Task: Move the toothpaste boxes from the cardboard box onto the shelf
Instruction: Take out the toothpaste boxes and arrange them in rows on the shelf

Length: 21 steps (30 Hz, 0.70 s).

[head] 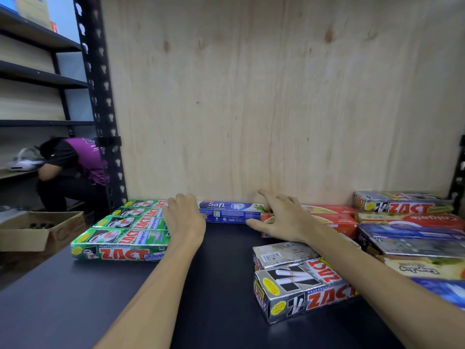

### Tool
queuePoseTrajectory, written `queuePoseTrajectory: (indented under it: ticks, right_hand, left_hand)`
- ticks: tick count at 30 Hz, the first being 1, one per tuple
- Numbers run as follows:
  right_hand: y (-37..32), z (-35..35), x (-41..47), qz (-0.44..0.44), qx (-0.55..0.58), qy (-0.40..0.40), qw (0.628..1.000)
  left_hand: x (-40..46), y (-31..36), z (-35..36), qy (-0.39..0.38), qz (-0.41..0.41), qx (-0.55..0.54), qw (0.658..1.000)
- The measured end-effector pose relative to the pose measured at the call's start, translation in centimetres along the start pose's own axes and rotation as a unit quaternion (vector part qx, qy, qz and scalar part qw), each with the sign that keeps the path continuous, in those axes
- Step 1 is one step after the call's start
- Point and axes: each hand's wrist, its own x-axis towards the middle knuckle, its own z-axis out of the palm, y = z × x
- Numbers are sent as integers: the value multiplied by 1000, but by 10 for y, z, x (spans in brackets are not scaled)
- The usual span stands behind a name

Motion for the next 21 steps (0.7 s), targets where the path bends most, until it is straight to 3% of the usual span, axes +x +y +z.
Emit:
queuePoseTrajectory:
  ticks: [12,17,21]
  right_hand:
    - [8,1,2,13,44,2,999]
    - [6,-3,-1,-19,11,79,997]
    - [0,-13,-3,-72,-5,200,977]
  left_hand:
    - [-2,2,2,10,47,-10,999]
    - [-6,10,0,41,158,-189,968]
    - [-16,13,0,21,200,-294,934]
